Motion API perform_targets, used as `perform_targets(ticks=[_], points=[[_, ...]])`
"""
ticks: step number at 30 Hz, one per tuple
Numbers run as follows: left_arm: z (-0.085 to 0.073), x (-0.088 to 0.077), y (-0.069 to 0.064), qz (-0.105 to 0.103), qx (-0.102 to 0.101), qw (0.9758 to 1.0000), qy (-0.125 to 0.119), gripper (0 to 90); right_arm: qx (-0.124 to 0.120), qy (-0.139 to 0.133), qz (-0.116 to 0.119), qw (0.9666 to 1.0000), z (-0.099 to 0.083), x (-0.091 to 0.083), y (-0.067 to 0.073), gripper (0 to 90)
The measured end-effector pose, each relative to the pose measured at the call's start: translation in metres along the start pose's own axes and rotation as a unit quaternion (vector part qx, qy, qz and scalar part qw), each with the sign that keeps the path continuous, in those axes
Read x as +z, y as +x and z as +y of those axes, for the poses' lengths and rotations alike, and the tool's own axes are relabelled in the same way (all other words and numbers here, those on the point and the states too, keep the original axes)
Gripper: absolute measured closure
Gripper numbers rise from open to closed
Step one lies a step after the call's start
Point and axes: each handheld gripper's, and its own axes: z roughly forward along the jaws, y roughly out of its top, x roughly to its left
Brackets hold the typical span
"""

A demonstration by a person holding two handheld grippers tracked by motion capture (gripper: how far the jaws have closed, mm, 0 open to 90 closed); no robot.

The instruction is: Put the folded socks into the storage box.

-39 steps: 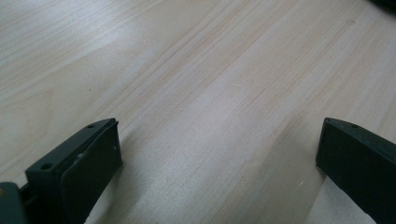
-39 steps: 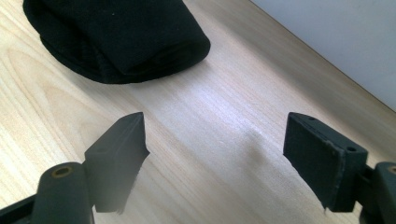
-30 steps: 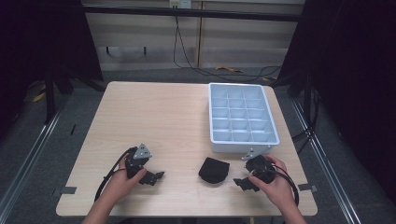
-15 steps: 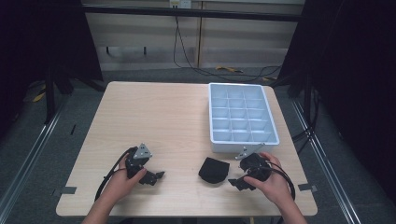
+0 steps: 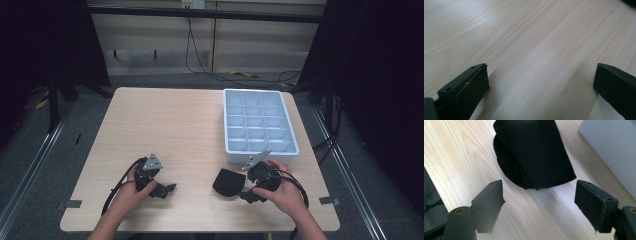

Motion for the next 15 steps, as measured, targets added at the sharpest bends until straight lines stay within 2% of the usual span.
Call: perform_targets(ticks=[4,15], points=[[0.0,0.0,0.0,0.0,0.0,1.0,0.0,0.0,-0.011,0.017,0.0,0.9998,0.007,0.004,0.003,22.5],[0.0,0.0,0.0,0.0,0.0,1.0,0.0,0.0,-0.033,0.02,0.004,0.9992,0.022,0.005,0.009,23.9]])
